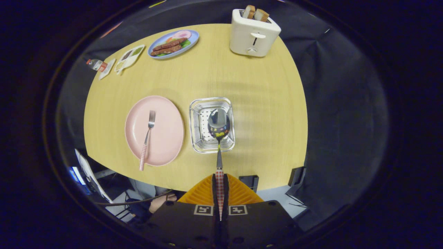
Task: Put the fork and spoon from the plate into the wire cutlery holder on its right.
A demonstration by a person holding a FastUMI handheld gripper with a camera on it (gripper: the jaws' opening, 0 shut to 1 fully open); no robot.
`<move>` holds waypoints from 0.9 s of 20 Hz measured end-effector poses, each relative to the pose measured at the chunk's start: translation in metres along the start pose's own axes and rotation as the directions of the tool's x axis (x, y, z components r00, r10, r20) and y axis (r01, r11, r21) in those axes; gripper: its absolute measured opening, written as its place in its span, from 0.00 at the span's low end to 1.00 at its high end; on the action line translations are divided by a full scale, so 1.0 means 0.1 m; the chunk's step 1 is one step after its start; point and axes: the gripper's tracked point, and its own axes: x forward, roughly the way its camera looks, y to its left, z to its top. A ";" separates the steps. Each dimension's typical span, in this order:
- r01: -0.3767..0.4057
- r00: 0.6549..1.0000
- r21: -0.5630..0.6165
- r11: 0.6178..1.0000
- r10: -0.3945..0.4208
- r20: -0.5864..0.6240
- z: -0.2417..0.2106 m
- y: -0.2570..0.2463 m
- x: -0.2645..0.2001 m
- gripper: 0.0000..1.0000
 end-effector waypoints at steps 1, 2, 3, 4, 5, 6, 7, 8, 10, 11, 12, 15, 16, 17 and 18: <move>0.005 1.000 -0.004 1.000 -0.005 -0.013 0.03 -0.01 0.02 0.01; 0.014 1.000 -0.008 1.000 -0.014 -0.028 0.04 -0.03 0.03 0.01; 0.024 0.999 -0.015 1.000 -0.025 -0.044 0.04 -0.04 0.04 0.01; 0.033 0.998 -0.016 0.999 -0.034 -0.054 0.05 -0.05 0.05 0.01; 0.036 0.997 -0.021 0.999 -0.038 -0.068 0.05 -0.04 0.07 0.01; 0.035 0.996 -0.026 0.999 -0.037 -0.076 0.05 -0.02 0.07 0.01; 0.034 0.996 -0.032 0.999 -0.037 -0.083 0.06 -0.01 0.07 0.02; 0.035 0.996 -0.040 0.999 -0.038 -0.082 0.07 -0.01 0.08 0.02; 0.037 0.997 -0.037 0.999 -0.040 -0.070 0.14 0.02 0.04 0.07; 0.034 0.997 -0.035 0.999 -0.036 -0.064 0.18 0.05 0.03 0.07; 0.037 0.998 -0.030 0.999 -0.038 -0.051 0.21 0.06 0.03 0.07; 0.048 0.999 -0.010 0.999 -0.048 0.000 0.36 0.06 -0.04 0.24; 0.053 0.999 -0.006 0.999 -0.053 0.012 0.38 0.06 -0.06 0.25; 0.058 0.998 -0.005 0.998 -0.058 0.026 0.40 0.06 -0.09 0.23; 0.059 0.998 -0.006 0.998 -0.059 0.036 0.40 0.06 -0.08 0.21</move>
